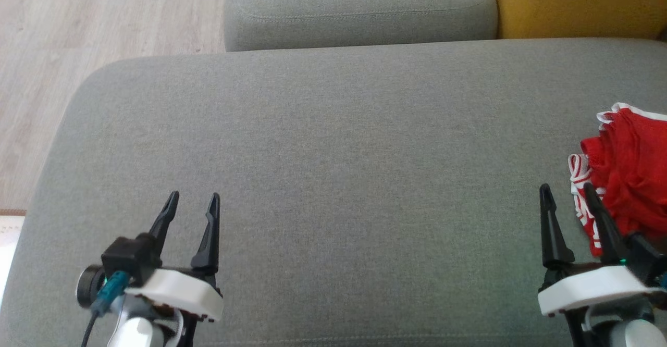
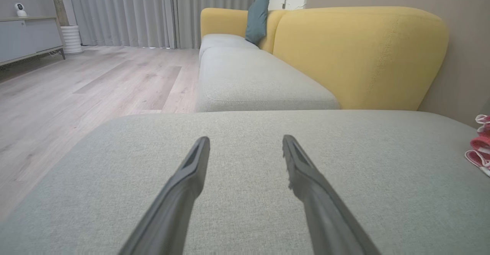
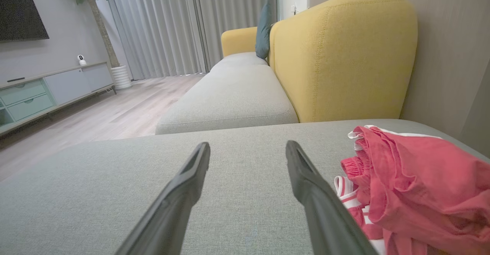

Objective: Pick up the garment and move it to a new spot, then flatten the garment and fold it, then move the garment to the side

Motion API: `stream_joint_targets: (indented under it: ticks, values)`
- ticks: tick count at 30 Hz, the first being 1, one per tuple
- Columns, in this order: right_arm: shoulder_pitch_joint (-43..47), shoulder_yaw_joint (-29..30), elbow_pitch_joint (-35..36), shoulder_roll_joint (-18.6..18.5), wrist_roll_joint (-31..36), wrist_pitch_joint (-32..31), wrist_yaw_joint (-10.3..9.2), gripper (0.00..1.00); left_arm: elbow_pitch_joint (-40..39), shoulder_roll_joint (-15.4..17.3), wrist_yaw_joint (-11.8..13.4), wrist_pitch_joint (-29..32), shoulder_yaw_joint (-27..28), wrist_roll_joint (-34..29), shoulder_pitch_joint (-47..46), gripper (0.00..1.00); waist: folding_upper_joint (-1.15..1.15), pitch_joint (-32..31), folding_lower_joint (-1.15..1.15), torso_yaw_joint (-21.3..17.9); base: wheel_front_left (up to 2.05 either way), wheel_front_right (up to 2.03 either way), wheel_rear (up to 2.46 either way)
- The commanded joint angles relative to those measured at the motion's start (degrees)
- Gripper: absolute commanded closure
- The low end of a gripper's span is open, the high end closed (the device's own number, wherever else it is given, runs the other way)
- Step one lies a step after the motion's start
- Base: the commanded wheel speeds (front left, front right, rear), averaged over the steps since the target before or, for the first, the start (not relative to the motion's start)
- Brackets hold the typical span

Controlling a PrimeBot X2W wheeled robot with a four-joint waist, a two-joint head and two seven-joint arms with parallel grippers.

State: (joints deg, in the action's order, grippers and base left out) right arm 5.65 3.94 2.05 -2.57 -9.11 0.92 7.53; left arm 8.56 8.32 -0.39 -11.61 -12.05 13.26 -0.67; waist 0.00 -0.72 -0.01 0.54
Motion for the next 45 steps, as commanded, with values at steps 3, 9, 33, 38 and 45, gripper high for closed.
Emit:
stream_joint_targets:
  ticks: [3,9,33,38,45]
  values:
    - [-1.1,-1.2,2.3,-0.3,-0.7,0.2,-0.04,0.00,-2.1,1.1,0.6,0.2,2.3,0.3,-1.9,0.00,0.00,0.0,0.01,0.1,0.00,0.00,0.00]
    - [-1.2,-1.2,2.1,-0.3,-1.1,0.1,-0.04,0.00,-2.0,1.4,1.1,0.4,2.3,0.5,-2.0,0.00,0.00,0.0,0.01,0.1,0.00,0.00,0.00]
    - [-0.4,0.1,-2.8,-0.1,-5.4,-0.2,0.00,1.00,2.3,-0.1,1.4,1.5,0.8,4.0,0.6,1.00,0.00,0.1,0.01,0.3,0.00,0.00,0.00]
    - [-1.0,0.1,-3.5,-0.2,-9.5,-0.4,0.00,1.00,2.4,-0.3,1.0,2.3,1.7,7.8,0.3,1.00,0.00,0.1,0.01,0.3,0.00,0.00,0.00]
    - [-1.7,0.0,-4.3,-0.4,-14.2,-0.7,-0.01,1.00,2.6,-0.7,0.5,3.3,2.7,12.3,0.0,1.00,0.00,0.2,0.01,0.2,0.00,0.00,0.00]
